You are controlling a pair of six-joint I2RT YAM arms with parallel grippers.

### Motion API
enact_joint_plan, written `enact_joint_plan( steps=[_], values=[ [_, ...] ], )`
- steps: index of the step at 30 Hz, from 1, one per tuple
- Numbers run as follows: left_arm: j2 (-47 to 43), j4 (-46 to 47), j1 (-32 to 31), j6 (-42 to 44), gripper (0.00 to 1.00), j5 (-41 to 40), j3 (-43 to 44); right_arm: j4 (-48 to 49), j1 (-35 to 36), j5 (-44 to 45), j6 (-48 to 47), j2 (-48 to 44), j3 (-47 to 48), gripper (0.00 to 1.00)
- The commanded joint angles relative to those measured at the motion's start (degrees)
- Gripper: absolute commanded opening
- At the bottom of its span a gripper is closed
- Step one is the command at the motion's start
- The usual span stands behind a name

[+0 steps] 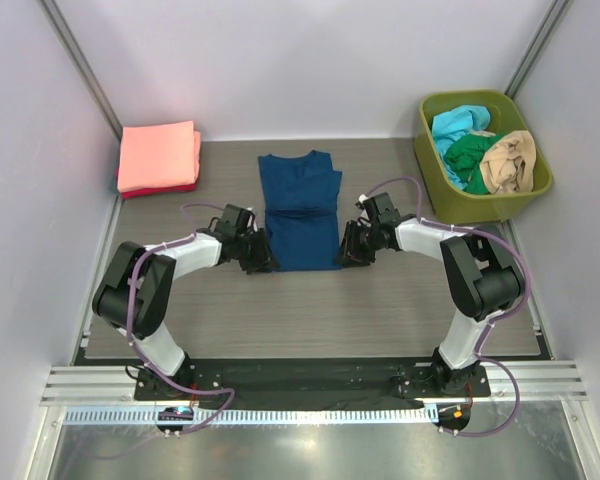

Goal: Fold and stack the t-shirts
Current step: Fold the tshirt

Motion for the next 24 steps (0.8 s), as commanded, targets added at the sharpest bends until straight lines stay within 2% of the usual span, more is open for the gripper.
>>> enact_joint_plan(
  steps=[1,2,4,5,8,14,18,20,24],
  values=[
    [1.69,2.98,-0.38,-0.54,0.33,-1.44,-2.31,0.51,0.48,0.70,0.05,0.71,-1.73,0.35],
    [1.60,3.24,-0.38,-0.54,0.26,-1.35,-2.32,0.51,0.48,0.88,-0.04,0.44,-1.82,0.31],
    [1.51,3.51,-0.55,-0.72,0.20,-1.26,-2.14,0.77,0.48,0.88,0.13,0.18,-2.17,0.25],
    [1.34,3.68,-0.64,-0.81,0.12,-1.17,-2.05,0.94,0.48,0.88,0.31,-0.35,-2.35,0.17],
    [-0.15,3.60,-1.52,-1.24,0.00,-0.82,-2.14,1.47,0.48,0.79,0.48,-2.10,-3.40,0.03],
    [-7.70,-0.08,-6.52,-3.79,0.00,-2.13,-3.90,-0.02,0.48,0.53,2.15,-10.88,-7.53,0.01],
    [-18.84,-8.41,-12.49,-7.12,0.00,-6.44,-5.21,-5.46,1.09,2.02,2.51,-21.77,-11.48,0.01],
    [-23.25,-11.94,-15.30,-9.06,0.00,-9.69,-5.39,-10.81,1.71,3.24,2.59,-30.38,-13.51,0.01],
    [-34.07,-22.14,-25.06,-14.86,0.00,-14.96,-3.82,-22.57,3.90,5.80,5.49,-46.38,-13.96,0.01]
  ],
)
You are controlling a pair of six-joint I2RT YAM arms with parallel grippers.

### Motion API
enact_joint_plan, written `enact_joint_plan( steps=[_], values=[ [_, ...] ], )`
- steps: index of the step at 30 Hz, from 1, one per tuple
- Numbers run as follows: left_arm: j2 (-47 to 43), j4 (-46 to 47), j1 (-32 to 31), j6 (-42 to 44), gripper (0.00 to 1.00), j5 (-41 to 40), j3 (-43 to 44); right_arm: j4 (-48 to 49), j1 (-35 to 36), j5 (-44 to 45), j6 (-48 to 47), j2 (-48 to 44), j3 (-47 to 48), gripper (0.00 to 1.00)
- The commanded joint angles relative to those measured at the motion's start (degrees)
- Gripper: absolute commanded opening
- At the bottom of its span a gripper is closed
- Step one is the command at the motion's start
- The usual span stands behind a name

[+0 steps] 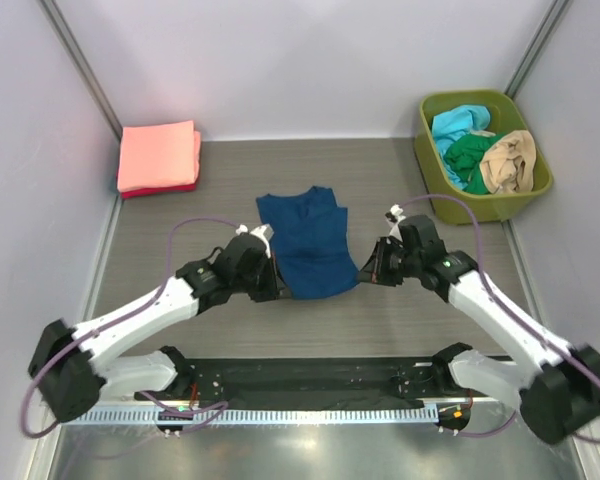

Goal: Fold and stack the t-shirts
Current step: Fold the tshirt

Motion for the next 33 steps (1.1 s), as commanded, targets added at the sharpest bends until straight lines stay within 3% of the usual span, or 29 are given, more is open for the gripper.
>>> enact_joint_plan(
  steps=[1,5,8,16,21,28,33],
  values=[
    [-9.52,-11.79,-6.51,-7.80,0.00,-6.62,2.09,-11.93,1.83,2.56,3.98,-10.57,0.73,0.01],
    [-15.52,-19.00,-10.83,-11.85,0.00,-11.54,5.69,-18.53,2.54,2.83,5.66,-18.40,4.60,0.01],
    [-17.29,-23.30,-11.01,-12.48,0.00,-14.00,8.33,-21.61,2.71,4.76,5.06,-18.95,8.99,0.01],
    [-13.70,-32.37,-10.22,-9.06,0.00,-25.08,17.65,-22.15,2.71,9.68,0.49,-7.53,19.62,0.01],
    [-9.22,-29.30,-3.56,-3.96,0.00,-21.05,19.50,-20.49,2.54,13.20,-1.98,-0.41,24.11,0.01],
    [-1.92,-23.50,9.27,3.94,0.00,-11.47,20.11,-15.91,0.87,12.41,-4.70,10.67,26.84,0.01],
    [6.33,-20.77,14.12,7.99,0.00,-8.13,22.92,-12.66,-2.55,10.57,-6.64,18.39,29.65,0.01]
  ],
)
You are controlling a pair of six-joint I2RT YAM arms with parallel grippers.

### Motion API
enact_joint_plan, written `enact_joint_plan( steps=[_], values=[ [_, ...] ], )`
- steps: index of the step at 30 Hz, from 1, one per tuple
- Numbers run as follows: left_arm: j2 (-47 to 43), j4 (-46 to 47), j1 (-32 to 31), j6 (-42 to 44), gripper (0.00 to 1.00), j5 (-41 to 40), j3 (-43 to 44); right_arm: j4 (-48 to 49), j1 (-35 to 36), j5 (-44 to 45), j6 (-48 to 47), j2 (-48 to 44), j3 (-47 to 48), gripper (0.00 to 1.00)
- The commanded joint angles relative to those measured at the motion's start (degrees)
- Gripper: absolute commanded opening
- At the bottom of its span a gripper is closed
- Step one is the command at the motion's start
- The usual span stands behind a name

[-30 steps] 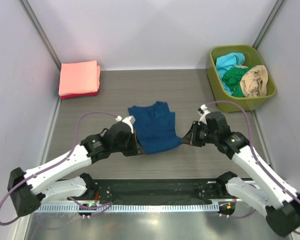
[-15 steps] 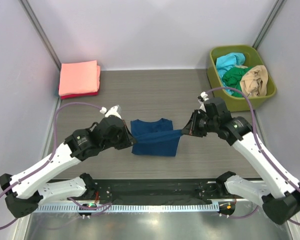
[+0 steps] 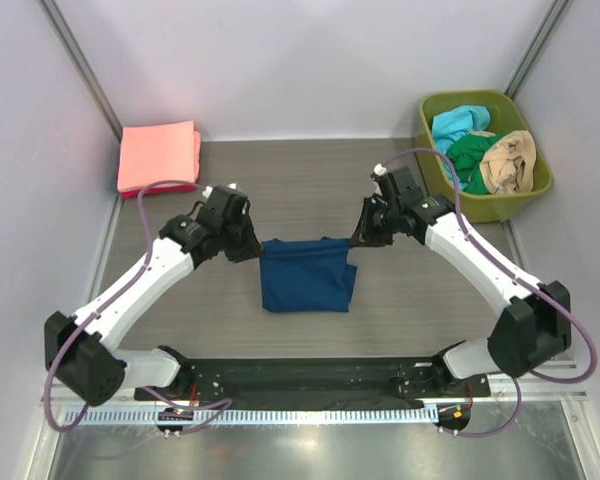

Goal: Fold and stack the t-shirts
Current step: Fold the tshirt

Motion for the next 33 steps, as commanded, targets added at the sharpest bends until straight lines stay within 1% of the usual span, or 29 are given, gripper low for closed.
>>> enact_joint_plan(
  steps=[1,2,4,9,12,16,18,19,20,21,22,23,25,26,27,28,29,30,31,32,33],
  values=[
    [4.22,0.89,3.72,6.51,0.00,0.86,3.56,2.45,-3.50,2.68,-3.82,4.02,4.17,0.01],
    [6.85,1.85,4.86,7.47,0.00,2.52,4.26,2.80,-3.85,2.32,-4.17,5.08,4.69,0.01],
    [9.32,2.91,6.18,8.27,0.00,4.19,5.05,3.76,-4.82,1.53,-4.70,8.77,6.36,0.01],
    [18.62,5.81,10.22,10.55,0.00,7.18,7.78,5.61,-6.05,-0.14,-5.58,17.02,10.58,0.01],
    [22.50,7.31,11.81,11.26,0.00,8.51,9.45,6.40,-6.32,-0.93,-5.75,20.20,12.69,0.01],
    [29.96,7.66,13.13,12.66,0.01,9.65,12.61,7.37,-6.58,-1.90,-6.02,25.12,15.15,0.01],
    [32.17,7.58,13.75,13.02,0.05,10.18,14.63,7.55,-6.75,-2.68,-6.19,28.11,17.17,0.01],
    [33.40,7.05,14.44,13.37,0.18,10.35,15.59,7.63,-6.76,-2.86,-6.19,28.99,17.96,0.13],
    [35.24,6.53,14.71,13.63,0.26,10.88,17.69,7.63,-7.02,-2.87,-6.45,29.87,18.84,0.24],
    [36.13,5.74,14.97,13.98,0.33,11.49,19.10,7.46,-7.11,-2.43,-6.46,31.09,20.76,0.45],
    [36.66,3.55,14.98,14.16,0.44,11.32,20.77,7.11,-7.19,-2.08,-6.54,31.54,22.09,0.52],
    [36.23,2.84,14.98,14.68,0.48,11.41,23.05,6.41,-7.28,-1.55,-6.89,31.63,23.23,0.58],
    [34.13,1.96,14.80,14.95,0.56,10.80,24.04,4.91,-7.19,-0.06,-6.90,29.53,25.09,0.66],
    [31.33,1.34,14.11,15.30,0.57,9.84,24.13,4.91,-7.11,0.12,-6.98,28.31,24.83,0.67],
    [29.83,0.81,13.66,15.48,0.58,8.96,23.69,5.08,-6.58,0.12,-7.07,24.99,23.35,0.67],
    [27.90,0.37,13.31,15.48,0.57,7.91,22.99,4.91,-6.23,-0.14,-7.07,23.47,22.20,0.67],
    [26.14,0.46,12.18,15.31,0.56,7.81,20.11,5.17,-5.79,-0.84,-6.99,21.46,20.62,0.66],
    [22.47,0.80,11.56,14.35,0.55,7.89,18.17,6.22,-5.18,-1.98,-6.64,19.70,16.78,0.65],
    [20.78,2.20,10.68,13.73,0.52,8.85,16.06,7.19,-3.78,-3.64,-6.11,16.11,14.39,0.60],
    [19.02,3.26,9.80,13.11,0.51,9.73,11.52,8.24,-2.81,-6.70,-5.67,14.42,11.93,0.56],
    [17.17,4.31,7.70,11.98,0.50,10.44,9.21,11.12,-1.93,-8.82,-5.06,13.01,6.60,0.52]
  ],
)
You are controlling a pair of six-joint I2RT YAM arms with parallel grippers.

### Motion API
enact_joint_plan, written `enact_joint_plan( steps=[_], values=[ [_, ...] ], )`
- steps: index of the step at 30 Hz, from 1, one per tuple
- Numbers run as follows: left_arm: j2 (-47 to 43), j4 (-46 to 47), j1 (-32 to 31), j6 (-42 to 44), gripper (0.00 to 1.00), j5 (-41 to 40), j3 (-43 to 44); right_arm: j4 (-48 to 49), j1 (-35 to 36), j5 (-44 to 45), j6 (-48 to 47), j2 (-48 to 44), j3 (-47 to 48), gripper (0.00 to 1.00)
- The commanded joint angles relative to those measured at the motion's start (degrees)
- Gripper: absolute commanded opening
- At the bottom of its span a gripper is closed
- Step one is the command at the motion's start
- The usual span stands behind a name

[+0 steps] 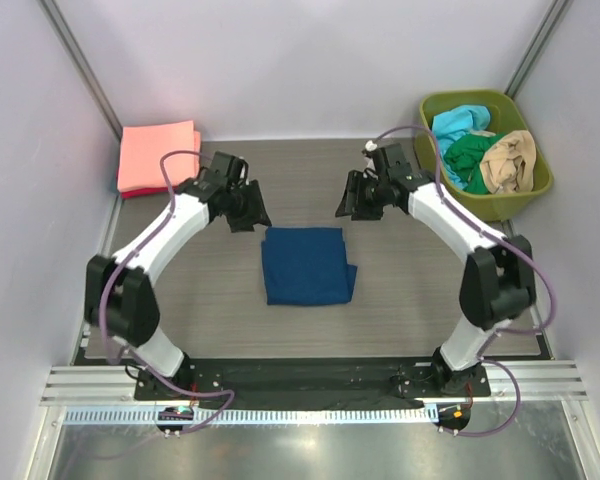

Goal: Fold and stack the t-shirts
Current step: Fold the tshirt

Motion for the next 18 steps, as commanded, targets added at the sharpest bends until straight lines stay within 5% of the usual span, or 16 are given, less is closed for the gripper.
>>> enact_joint_plan(
  steps=[1,9,18],
  values=[
    [-9.08,3.33,-4.90,-3.37,0.47,2.20,-8.13,4.70,5.30,-7.74,2.13,-9.96,-9.77,0.46],
    [-10.70,21.96,-15.02,-13.14,0.42,8.79,-25.11,18.58,8.58,-16.64,5.93,-10.87,-28.59,0.31],
    [-8.67,23.48,-14.93,-12.01,0.38,3.27,-37.31,20.97,3.75,-12.60,2.85,-8.83,-41.23,0.26]
  ],
)
